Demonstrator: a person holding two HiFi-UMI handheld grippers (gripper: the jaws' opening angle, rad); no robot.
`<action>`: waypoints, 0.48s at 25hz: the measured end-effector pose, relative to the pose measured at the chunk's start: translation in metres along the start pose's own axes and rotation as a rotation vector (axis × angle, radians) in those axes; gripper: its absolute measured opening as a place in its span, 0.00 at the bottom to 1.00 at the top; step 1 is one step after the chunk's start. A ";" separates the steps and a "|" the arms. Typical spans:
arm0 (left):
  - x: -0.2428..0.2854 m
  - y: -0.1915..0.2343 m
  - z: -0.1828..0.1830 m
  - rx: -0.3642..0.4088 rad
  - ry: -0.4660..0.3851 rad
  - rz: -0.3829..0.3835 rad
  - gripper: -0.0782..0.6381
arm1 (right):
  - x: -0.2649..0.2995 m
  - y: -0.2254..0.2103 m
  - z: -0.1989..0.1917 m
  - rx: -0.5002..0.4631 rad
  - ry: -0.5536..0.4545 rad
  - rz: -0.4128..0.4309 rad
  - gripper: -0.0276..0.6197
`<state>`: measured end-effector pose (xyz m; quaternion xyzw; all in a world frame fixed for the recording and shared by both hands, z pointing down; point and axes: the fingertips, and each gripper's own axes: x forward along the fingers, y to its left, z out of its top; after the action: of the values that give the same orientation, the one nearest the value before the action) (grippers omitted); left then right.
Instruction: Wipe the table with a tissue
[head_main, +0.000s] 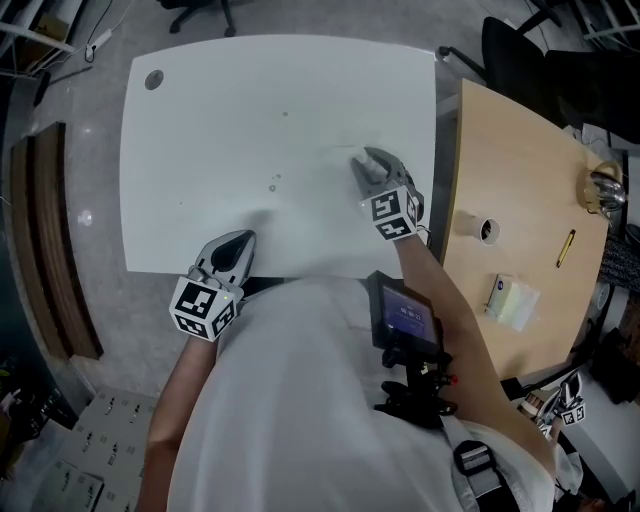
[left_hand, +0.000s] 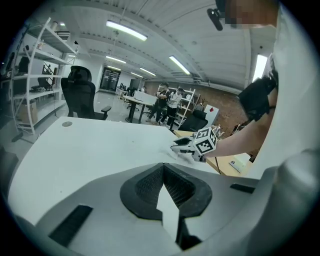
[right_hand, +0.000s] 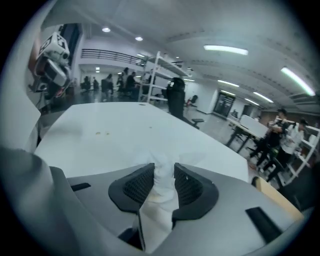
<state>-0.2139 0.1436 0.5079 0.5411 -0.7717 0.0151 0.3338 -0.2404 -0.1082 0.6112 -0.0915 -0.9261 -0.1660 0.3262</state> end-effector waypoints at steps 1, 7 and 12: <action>0.002 -0.001 0.002 0.004 -0.002 -0.002 0.12 | -0.008 -0.017 -0.004 0.058 -0.005 -0.059 0.23; 0.006 -0.008 0.005 0.016 -0.003 -0.003 0.12 | -0.019 -0.097 -0.065 0.240 0.175 -0.316 0.23; 0.002 -0.011 0.001 0.013 -0.003 0.011 0.12 | -0.007 -0.082 -0.056 0.232 0.189 -0.351 0.23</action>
<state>-0.2052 0.1371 0.5039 0.5389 -0.7752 0.0213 0.3290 -0.2261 -0.2050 0.6275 0.1249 -0.9061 -0.1203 0.3858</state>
